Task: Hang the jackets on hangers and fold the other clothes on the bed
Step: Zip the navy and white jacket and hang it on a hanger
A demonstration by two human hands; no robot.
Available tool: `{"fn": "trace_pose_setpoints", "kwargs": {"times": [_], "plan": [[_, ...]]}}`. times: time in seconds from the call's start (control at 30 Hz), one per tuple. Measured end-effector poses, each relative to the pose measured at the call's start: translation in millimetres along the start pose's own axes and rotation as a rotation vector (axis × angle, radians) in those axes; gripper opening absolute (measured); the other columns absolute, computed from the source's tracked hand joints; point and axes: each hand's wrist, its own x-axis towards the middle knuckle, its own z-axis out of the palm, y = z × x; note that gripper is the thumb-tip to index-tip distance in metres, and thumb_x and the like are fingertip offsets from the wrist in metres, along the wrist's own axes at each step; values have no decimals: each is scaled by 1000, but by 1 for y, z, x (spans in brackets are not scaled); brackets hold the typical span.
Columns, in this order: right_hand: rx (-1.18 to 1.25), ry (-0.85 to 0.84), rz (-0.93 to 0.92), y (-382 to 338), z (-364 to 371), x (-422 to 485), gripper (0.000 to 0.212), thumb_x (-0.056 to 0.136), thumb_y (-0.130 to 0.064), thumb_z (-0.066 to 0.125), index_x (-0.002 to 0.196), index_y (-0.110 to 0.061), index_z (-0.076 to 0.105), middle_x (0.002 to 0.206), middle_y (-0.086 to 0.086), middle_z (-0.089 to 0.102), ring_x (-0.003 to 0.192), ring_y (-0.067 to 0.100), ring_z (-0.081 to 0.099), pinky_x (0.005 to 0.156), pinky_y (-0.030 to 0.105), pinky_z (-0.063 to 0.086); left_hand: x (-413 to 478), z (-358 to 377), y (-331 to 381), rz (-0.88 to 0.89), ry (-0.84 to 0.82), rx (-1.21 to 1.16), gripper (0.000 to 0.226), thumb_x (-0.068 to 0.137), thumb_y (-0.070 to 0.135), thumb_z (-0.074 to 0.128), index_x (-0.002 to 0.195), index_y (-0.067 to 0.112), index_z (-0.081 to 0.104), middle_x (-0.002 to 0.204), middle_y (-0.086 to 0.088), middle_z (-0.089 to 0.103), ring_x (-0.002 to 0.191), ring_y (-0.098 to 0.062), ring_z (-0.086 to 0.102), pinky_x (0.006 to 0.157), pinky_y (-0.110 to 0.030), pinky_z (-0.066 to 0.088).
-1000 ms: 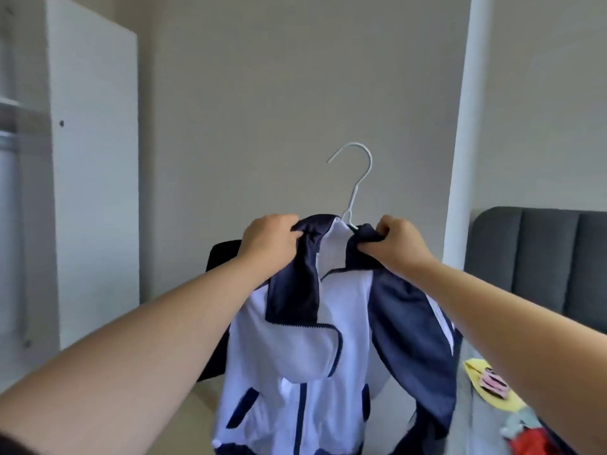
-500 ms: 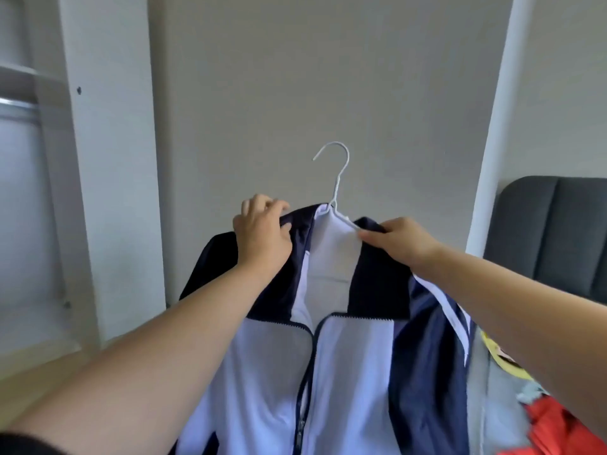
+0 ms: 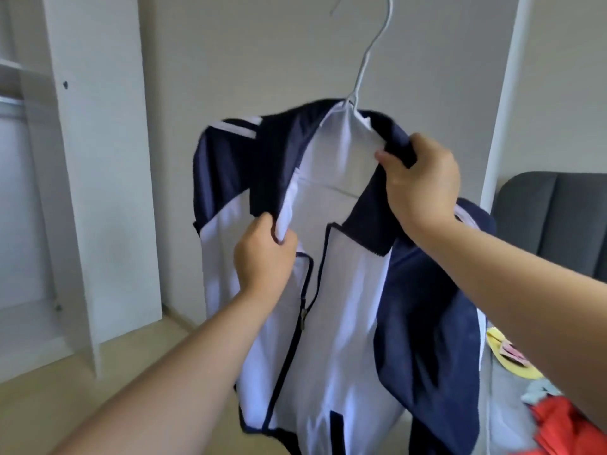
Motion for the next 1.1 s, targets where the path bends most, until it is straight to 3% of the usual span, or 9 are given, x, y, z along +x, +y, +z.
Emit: {"fn": "trace_pose_setpoints", "kwargs": {"times": [0.1, 0.2, 0.33, 0.43, 0.53, 0.63, 0.8, 0.97, 1.1], "plan": [[-257, -630, -58, 0, 21, -8, 29, 86, -26, 65, 65, -11, 52, 67, 11, 56, 69, 28, 53, 59, 30, 32, -13, 12, -5, -25, -526, 260, 15, 83, 24, 63, 84, 10, 58, 92, -15, 66, 86, -35, 60, 68, -35, 44], [-308, -685, 56, 19, 35, -24, 38, 89, -26, 63, 59, -16, 42, 60, 1, 47, 66, 28, 47, 54, 30, 28, -37, 11, -25, -91, -1177, 467, 25, 85, 39, 59, 76, 15, 55, 80, 0, 58, 79, -22, 56, 60, -28, 41], [-243, -565, 184, 48, 34, -33, 39, 89, -25, 62, 58, -16, 40, 57, 0, 45, 53, 20, 41, 46, 28, 26, -33, -14, -46, 297, -616, 343, 36, 89, 34, 51, 60, 13, 48, 64, 0, 49, 71, -27, 53, 58, -32, 37], [-244, -633, 163, 57, 34, -42, 39, 88, -24, 63, 57, -16, 41, 56, 1, 45, 55, 22, 42, 47, 29, 27, -10, -28, -51, 521, -232, 399, 18, 88, 20, 57, 99, 7, 65, 104, -11, 60, 100, -35, 54, 85, -44, 45], [-203, -644, 65, 59, 37, -51, 35, 86, -23, 65, 58, -17, 45, 55, -3, 45, 56, 21, 43, 49, 30, 28, 13, -30, -47, 359, -445, 449, 35, 93, 28, 55, 126, 15, 51, 124, -7, 55, 120, -32, 46, 97, -42, 36], [-194, -634, -47, 59, 41, -55, 23, 85, -23, 66, 68, -14, 53, 62, 1, 50, 67, 28, 47, 55, 34, 31, 16, -23, -45, 189, -678, 274, 27, 97, 25, 48, 71, 24, 43, 74, 9, 51, 87, -31, 53, 69, -33, 35], [-400, -567, -121, 71, 42, -55, 37, 83, -47, 64, 92, -12, 54, 88, 1, 50, 90, 24, 48, 69, 34, 39, 12, -17, -49, 70, -492, 235, 40, 94, 20, 53, 59, 12, 34, 57, -3, 44, 62, -26, 38, 54, -33, 28], [-674, -607, 42, 61, 52, -74, 56, 73, -73, 54, 62, -18, 45, 59, -3, 48, 50, 15, 42, 44, 25, 24, 6, -21, -44, 111, -416, 296, 43, 94, 20, 53, 60, 14, 28, 55, -4, 37, 59, -27, 32, 53, -33, 24], [-691, -759, 100, 57, 65, -87, 41, 86, -48, 55, 65, -15, 41, 68, 1, 55, 54, 19, 44, 47, 27, 28, 3, -23, -39, 197, -408, 278, 40, 93, 20, 55, 61, 12, 32, 53, -4, 36, 58, -28, 33, 53, -33, 25]]}}
